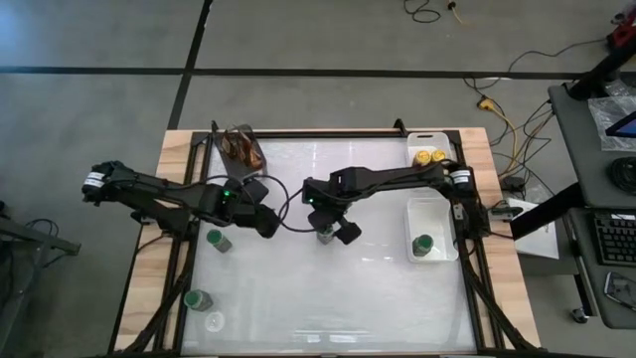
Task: Sort spices by type
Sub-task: Put the green seasoning bottle into the bottom white bin
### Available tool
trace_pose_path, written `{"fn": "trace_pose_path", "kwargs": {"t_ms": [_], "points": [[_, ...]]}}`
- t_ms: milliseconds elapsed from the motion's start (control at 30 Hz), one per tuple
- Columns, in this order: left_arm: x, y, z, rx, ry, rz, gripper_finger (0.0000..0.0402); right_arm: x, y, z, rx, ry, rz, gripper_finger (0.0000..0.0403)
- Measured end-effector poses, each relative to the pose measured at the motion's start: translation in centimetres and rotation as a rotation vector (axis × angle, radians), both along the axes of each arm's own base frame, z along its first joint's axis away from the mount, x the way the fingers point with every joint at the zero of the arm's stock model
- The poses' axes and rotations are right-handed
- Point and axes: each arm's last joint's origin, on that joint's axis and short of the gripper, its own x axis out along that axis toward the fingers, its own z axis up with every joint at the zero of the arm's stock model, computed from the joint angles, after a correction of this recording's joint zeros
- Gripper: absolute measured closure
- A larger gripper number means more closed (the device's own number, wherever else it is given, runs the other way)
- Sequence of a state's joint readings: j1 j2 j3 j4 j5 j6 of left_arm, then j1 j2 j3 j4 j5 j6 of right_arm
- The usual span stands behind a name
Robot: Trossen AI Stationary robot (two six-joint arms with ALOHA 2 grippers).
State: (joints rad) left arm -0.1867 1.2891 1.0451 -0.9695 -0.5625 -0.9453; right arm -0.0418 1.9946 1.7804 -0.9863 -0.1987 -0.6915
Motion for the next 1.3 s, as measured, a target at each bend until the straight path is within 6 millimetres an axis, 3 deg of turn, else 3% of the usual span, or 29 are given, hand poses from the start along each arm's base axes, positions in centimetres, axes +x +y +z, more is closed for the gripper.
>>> {"fn": "trace_pose_path", "kwargs": {"t_ms": [200, 533, 700, 833, 1000, 1300], "points": [[-0.7, 0.1, 0.2, 0.037, 0.078, -0.057, 0.0102, 0.2, 1.0, -0.5, -0.002, 0.011, 0.032, 0.0084], [-2.0, 0.5, 0.7, 0.093, 0.140, -0.058, 0.0102, 0.2, 1.2, -0.9, -0.005, 0.017, 0.044, 0.0199], [-2.0, 0.5, 0.7, 0.110, 0.168, -0.106, 0.0102, -0.1, 1.5, -0.2, 0.009, 0.023, -0.001, 0.0204], [-1.6, 0.4, 0.8, 0.116, 0.132, -0.112, 0.0102, -0.9, 2.3, 2.2, 0.016, 0.010, -0.034, 0.0195], [-0.8, 0.4, 1.2, 0.118, 0.025, -0.086, 0.0102, -3.5, 3.1, 5.8, 0.025, 0.037, -0.149, 0.0203], [-1.1, 1.3, 1.7, 0.191, 0.055, -0.119, 0.0102, -11.7, 4.0, 12.9, 0.138, 0.032, -0.438, 0.0204]]}}
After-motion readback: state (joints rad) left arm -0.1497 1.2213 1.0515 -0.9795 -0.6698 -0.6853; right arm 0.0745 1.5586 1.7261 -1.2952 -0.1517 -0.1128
